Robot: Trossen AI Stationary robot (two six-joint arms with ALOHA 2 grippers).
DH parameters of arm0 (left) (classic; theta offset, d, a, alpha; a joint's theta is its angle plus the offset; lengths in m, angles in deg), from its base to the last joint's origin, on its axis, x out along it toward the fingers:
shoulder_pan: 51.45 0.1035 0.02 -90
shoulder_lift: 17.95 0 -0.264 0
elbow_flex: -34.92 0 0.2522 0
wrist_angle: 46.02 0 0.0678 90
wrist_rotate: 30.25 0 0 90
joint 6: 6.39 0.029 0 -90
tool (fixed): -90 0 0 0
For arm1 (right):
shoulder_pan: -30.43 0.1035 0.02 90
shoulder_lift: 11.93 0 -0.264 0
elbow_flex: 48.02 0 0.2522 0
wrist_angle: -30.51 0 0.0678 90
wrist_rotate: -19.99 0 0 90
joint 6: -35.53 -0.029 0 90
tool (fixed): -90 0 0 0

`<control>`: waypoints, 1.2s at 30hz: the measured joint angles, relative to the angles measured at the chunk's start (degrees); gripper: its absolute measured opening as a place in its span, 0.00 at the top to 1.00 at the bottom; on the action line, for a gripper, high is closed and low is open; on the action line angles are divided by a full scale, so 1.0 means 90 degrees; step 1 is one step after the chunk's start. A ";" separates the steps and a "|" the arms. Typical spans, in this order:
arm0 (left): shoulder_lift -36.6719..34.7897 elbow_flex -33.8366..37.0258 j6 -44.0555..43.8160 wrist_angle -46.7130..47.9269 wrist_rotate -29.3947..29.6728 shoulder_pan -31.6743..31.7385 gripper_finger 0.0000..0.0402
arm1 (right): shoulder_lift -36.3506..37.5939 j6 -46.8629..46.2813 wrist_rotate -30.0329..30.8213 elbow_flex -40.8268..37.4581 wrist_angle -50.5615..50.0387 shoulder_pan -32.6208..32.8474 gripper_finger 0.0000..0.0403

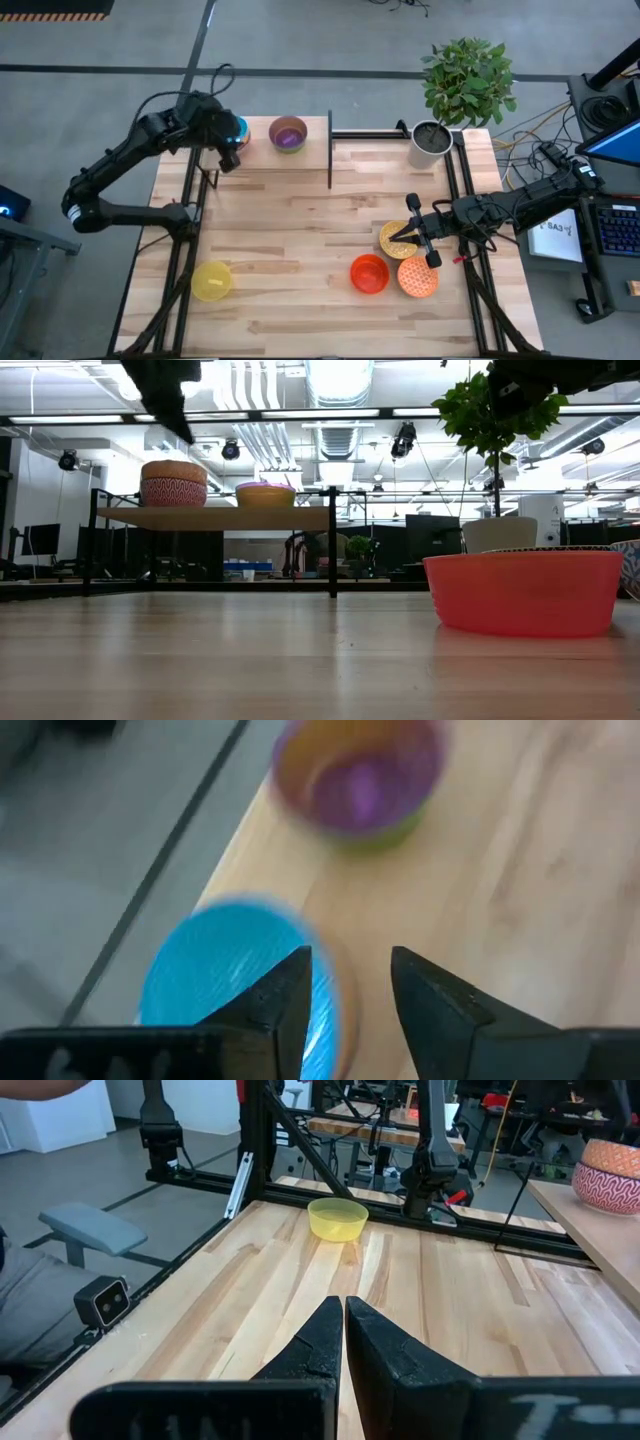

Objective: Place and stack bowls onto a shelf
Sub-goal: Stack the light blue bowl on top of the blue bowl on the shelf

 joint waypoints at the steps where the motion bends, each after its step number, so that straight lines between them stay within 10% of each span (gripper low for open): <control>1: -0.0131 0.0099 0.0031 -0.0244 -0.0230 -0.0003 0.71 | 0.0000 0.0002 0.0000 0.0000 0.0000 0.0000 0.98; 14: -0.1497 0.2485 0.0125 -0.3444 -0.0207 0.0087 0.91 | -0.0002 0.0000 0.0000 0.0002 -0.0015 -0.0001 0.98; 36: -0.1324 0.2890 -0.0191 -0.3405 -0.0235 0.0512 0.91 | -0.0002 -0.0100 0.0002 0.0002 -0.0017 0.0000 0.98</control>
